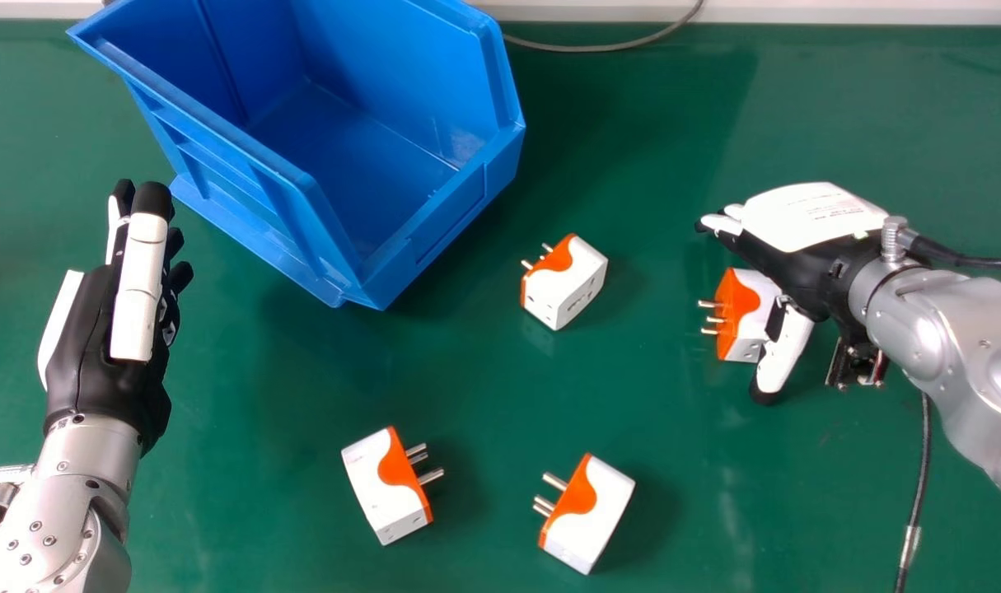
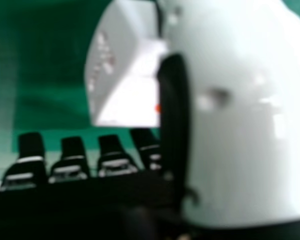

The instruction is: Pick all objects and put in blue box

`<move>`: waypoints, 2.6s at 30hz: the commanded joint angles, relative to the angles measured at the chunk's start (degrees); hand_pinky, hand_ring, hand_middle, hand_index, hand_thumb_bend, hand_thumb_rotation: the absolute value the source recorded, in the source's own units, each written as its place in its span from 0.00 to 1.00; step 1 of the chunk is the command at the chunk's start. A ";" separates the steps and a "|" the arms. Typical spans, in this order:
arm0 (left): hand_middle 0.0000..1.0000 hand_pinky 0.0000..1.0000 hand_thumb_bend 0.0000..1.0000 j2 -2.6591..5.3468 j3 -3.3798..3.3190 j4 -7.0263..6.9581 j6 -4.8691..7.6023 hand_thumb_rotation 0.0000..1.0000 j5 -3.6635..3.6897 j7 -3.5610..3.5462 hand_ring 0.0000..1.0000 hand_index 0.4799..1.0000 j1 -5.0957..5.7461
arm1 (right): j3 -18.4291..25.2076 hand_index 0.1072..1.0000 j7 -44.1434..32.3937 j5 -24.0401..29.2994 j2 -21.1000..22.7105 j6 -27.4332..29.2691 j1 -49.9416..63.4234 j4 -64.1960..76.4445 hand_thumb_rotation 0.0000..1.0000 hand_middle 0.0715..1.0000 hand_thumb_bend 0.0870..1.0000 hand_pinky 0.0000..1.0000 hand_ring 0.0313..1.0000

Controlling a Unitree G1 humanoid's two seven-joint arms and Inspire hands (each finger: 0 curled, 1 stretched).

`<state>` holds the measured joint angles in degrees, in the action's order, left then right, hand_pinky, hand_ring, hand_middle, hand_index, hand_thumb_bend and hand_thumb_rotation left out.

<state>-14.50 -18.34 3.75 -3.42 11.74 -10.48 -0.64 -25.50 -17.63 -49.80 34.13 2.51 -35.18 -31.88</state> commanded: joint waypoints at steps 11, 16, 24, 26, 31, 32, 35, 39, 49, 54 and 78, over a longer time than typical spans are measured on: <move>1.00 0.99 0.76 -0.68 -0.24 -1.20 0.44 0.96 0.33 -0.31 1.00 1.00 0.16 | 0.42 0.93 1.41 0.48 0.43 -0.24 -1.33 0.41 0.21 0.95 1.00 0.88 0.95; 1.00 0.99 0.77 -0.72 -0.53 -1.03 0.33 0.96 0.43 -0.41 1.00 1.00 -0.02 | 0.36 0.93 1.50 0.43 0.41 -0.15 -1.59 0.01 0.21 0.95 1.00 0.88 0.94; 1.00 0.99 0.77 -0.59 -0.53 -1.17 0.33 0.96 0.31 -0.12 1.00 1.00 0.02 | 0.39 0.92 1.53 0.34 0.33 -0.49 -1.53 0.17 0.20 0.94 1.00 0.88 0.93; 1.00 0.99 0.77 -0.58 -0.51 -1.28 0.13 0.96 0.27 0.02 1.00 1.00 0.00 | 0.34 0.90 1.58 0.10 0.40 -0.70 -1.41 0.62 0.17 0.92 1.00 0.86 0.92; 1.00 0.99 0.76 -0.53 -0.32 -1.78 -0.23 0.96 0.13 0.29 1.00 1.00 0.16 | -0.40 0.75 1.87 -1.34 0.43 -1.69 -1.20 1.09 0.03 0.79 0.95 0.68 0.78; 1.00 0.99 0.76 -0.52 -0.30 -1.91 -0.29 0.96 0.16 0.30 1.00 1.00 0.22 | -0.75 0.71 2.10 -1.77 0.18 -1.97 -1.30 0.50 0.02 0.76 0.92 0.64 0.73; 1.00 0.99 0.76 -0.54 -0.36 -1.87 -0.35 0.96 0.41 0.19 1.00 1.00 0.18 | -1.47 0.64 1.84 -1.67 -0.58 -2.89 -1.49 -0.89 0.00 0.65 0.86 0.56 0.62; 1.00 0.99 0.76 -0.64 -0.43 -1.49 0.10 0.96 0.46 -0.06 1.00 1.00 0.16 | -0.55 0.48 1.47 0.77 -1.55 -2.53 -1.56 -2.46 0.00 0.51 0.53 0.43 0.45; 1.00 0.99 0.76 -0.58 -0.56 -1.08 0.36 0.96 0.62 -0.17 1.00 1.00 0.00 | -0.27 0.41 4.98 2.56 -2.06 -2.22 -1.26 -3.07 0.00 0.46 0.46 0.40 0.43; 1.00 0.99 0.76 -0.63 -0.57 -0.79 0.38 0.96 0.58 -0.35 1.00 1.00 -0.14 | -0.37 0.40 4.97 2.34 -1.91 -2.55 -1.14 -2.65 0.00 0.46 0.46 0.40 0.44; 1.00 0.99 0.76 -0.24 -0.10 -1.12 0.36 0.96 0.20 0.67 1.00 1.00 -0.05 | -0.83 0.40 3.91 2.38 -0.92 -1.89 -2.33 -2.86 0.00 0.45 0.46 0.42 0.44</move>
<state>-14.50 -18.33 3.66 -3.86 11.77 -9.80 -0.61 -26.12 -12.88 -47.41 32.20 0.55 -37.00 -35.29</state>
